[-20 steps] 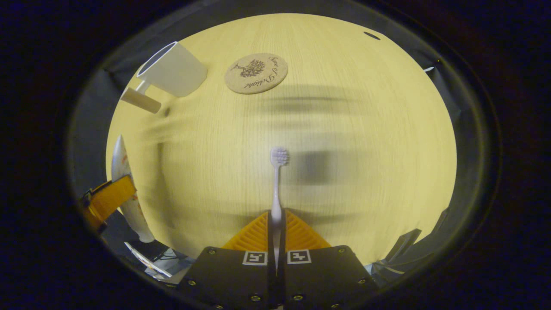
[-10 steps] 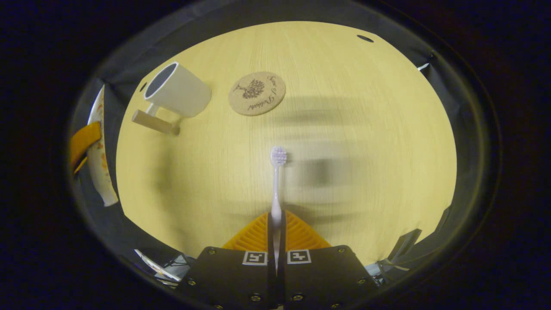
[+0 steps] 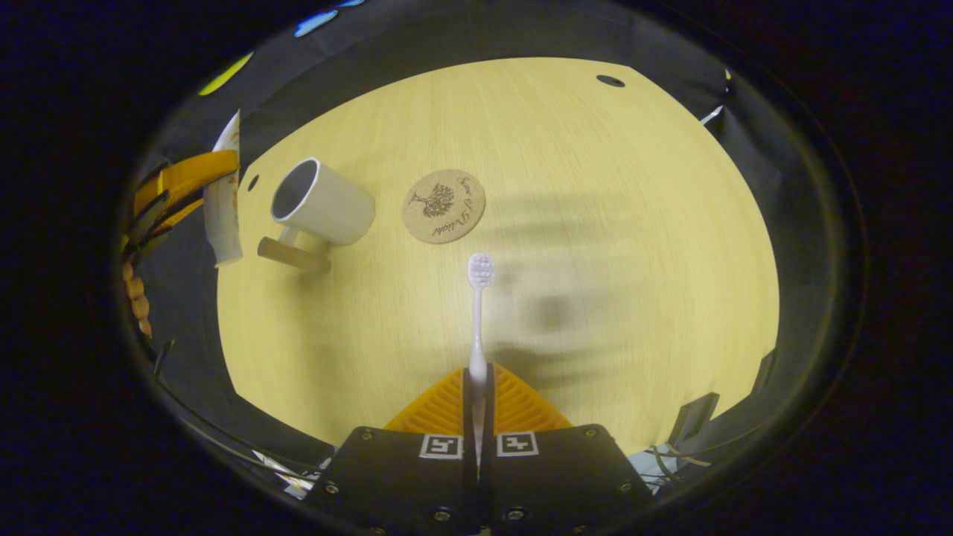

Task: Put the toothbrush and toothpaste on the desktop into the cup, then pick up the cup and place it on the coaster on the desktop.

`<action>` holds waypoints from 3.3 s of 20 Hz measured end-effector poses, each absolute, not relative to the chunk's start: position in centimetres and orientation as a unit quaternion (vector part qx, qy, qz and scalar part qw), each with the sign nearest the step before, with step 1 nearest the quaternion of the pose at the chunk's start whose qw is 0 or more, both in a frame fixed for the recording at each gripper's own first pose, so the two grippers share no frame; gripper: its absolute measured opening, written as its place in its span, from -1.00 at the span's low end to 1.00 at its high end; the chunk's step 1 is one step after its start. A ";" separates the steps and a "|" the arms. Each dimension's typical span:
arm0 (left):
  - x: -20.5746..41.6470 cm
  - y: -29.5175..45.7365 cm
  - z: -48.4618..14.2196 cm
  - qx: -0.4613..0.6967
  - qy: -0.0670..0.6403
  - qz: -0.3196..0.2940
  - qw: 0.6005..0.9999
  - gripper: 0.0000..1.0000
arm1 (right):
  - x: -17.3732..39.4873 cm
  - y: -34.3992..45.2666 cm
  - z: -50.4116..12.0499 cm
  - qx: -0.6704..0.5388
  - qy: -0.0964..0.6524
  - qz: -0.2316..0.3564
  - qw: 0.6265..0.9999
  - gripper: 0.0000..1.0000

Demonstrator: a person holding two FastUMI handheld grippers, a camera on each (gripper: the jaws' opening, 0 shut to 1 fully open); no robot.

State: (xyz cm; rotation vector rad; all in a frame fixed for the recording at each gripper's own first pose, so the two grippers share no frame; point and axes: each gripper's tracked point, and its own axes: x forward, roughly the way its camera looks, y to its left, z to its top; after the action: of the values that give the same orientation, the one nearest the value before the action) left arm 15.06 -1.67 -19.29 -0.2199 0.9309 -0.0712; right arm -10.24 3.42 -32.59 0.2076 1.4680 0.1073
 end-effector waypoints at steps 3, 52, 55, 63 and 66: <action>17.2 -2.7 -20.0 -0.088 0.435 -0.051 0.895 -0.58 | -10.5 2.6 -32.2 0.099 0.668 0.039 0.736 -0.94; 13.3 2.7 -13.4 -0.033 0.292 -0.072 0.953 0.40 | 9.5 11.2 -22.5 0.182 0.500 0.083 0.843 -0.95; 12.0 5.3 -13.0 -0.034 0.295 -0.053 0.953 0.41 | 11.5 13.2 -22.2 0.188 0.473 0.081 0.857 -0.95; 8.6 12.3 -13.1 -0.047 0.307 -0.007 0.950 0.43 | 14.7 18.3 -18.4 0.190 0.378 0.109 0.900 -0.96; 7.2 14.5 -13.5 -0.054 0.314 0.008 0.948 0.41 | 15.4 20.5 -18.1 0.160 0.344 0.129 0.916 -0.96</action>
State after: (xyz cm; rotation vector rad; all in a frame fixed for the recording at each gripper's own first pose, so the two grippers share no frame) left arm 7.17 14.49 -13.50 -0.1109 0.6400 0.0161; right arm 15.37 20.48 -18.13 0.3301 0.7079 0.2663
